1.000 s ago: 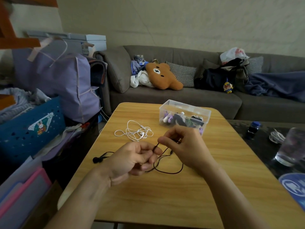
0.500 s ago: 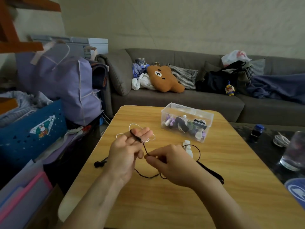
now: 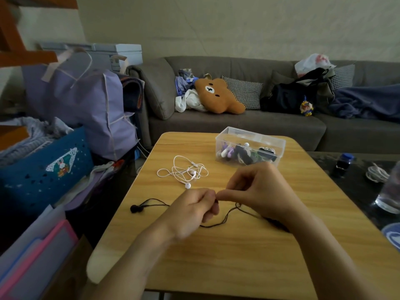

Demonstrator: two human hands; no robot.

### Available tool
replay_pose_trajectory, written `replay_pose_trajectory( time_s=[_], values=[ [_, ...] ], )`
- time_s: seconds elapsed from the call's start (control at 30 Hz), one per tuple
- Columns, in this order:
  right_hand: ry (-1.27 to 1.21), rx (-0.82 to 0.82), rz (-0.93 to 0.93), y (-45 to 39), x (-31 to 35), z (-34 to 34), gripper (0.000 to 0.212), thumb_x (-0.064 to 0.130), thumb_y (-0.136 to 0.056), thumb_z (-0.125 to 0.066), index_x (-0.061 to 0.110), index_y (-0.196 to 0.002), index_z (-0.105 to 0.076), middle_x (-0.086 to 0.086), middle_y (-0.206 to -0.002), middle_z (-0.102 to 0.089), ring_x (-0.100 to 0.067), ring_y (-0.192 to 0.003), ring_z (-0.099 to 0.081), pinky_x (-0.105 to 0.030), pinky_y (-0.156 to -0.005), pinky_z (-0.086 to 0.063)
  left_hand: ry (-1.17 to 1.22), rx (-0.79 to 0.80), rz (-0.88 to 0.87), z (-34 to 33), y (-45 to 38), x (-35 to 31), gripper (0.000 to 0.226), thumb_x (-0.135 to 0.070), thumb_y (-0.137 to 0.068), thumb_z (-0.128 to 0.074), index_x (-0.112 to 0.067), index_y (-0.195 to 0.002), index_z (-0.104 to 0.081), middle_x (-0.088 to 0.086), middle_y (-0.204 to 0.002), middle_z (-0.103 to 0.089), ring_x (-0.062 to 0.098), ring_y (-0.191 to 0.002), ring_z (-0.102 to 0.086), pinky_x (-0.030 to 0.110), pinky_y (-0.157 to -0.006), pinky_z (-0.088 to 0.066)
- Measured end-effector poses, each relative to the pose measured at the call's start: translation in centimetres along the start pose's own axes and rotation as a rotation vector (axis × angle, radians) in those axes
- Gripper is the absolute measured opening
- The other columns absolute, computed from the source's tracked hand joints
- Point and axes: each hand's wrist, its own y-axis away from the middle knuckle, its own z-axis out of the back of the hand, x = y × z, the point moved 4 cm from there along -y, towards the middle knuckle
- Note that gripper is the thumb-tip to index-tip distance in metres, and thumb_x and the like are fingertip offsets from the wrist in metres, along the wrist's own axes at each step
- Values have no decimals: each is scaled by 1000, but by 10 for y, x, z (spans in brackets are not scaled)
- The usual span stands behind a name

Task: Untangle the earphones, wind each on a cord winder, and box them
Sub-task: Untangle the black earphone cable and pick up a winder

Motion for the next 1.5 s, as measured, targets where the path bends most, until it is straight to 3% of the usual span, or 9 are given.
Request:
replay_pose_trajectory(
  time_s=[0.23, 0.37, 0.47, 0.57, 0.7, 0.83, 0.93, 1.1, 1.5],
  values=[
    [75, 18, -148, -3, -19, 14, 19, 47, -85, -72, 29, -79, -74, 10, -67, -71, -1, -55, -59, -16, -55, -48, 641, -128, 51, 14, -5, 2, 30, -26, -104, -39, -7, -85, -51, -1, -59, -45, 10, -47, -31, 24, -51, -23],
    [90, 97, -141, 0, -5, -12, 27, 39, -99, -57, 24, -81, -69, 4, -60, -70, 0, -43, -53, -13, -47, -38, 1017, 205, -53, 15, 2, -9, 21, -23, -93, -64, -4, -101, -63, 2, -75, -59, 6, -52, -46, 23, -50, -21],
    [126, 114, -75, 0, 10, -42, 26, 27, -99, -48, 27, -77, -61, -1, -64, -71, -9, -54, -63, -28, -56, -49, 1006, 336, -84, 12, 4, -9, 25, -21, -85, -77, -5, -102, -71, 4, -81, -62, 6, -54, -50, 21, -47, -23],
    [174, 66, -19, 1, 15, -56, 27, 31, -102, -46, 22, -80, -60, -4, -68, -68, -27, -69, -65, -42, -68, -53, 1160, 154, -77, 18, -2, -6, 20, -13, -86, -70, -2, -103, -72, 6, -85, -64, 6, -55, -50, 19, -42, -25],
    [179, 194, -25, 5, 20, -66, 27, 34, -104, -44, 19, -92, -64, -4, -76, -69, -25, -76, -64, -44, -74, -54, 779, -211, -136, 39, -5, -2, 38, -2, -87, -52, 1, -125, -61, 17, -115, -70, 6, -69, -62, 18, -41, -24],
    [81, 214, -63, 8, 28, -50, 42, 48, -103, -45, 21, -77, -63, 2, -62, -68, -7, -56, -63, -26, -60, -52, 371, -133, -156, 41, 3, -5, 55, -26, -78, -61, -10, -130, -57, 8, -122, -70, 18, -111, -67, 25, -47, -31],
    [43, 117, -65, 7, 29, -26, 46, 51, -98, -52, 20, -65, -62, 4, -52, -63, -2, -43, -51, -19, -47, -41, 145, -95, -138, 35, 7, -4, 55, -49, -74, -65, -12, -115, -64, 13, -103, -70, 24, -77, -52, 30, -54, -27],
    [-134, 27, -29, 6, 18, 2, 38, 49, -89, -65, 21, -64, -69, 1, -51, -52, -12, -48, -43, -26, -48, -35, 29, 53, -106, 18, 9, -7, 28, -17, -100, -57, 4, -82, -61, 11, -72, -64, 20, -67, -56, 16, -61, -41],
    [-466, -26, -156, -2, -2, -11, 41, 51, -83, -66, 12, -69, -67, 4, -49, -44, -10, -44, -34, -23, -47, -32, 148, 231, 76, 5, 17, -12, 39, -37, -102, -41, -15, -70, -46, 9, -63, -65, 14, -45, -47, 29, -51, -29]
  ],
)
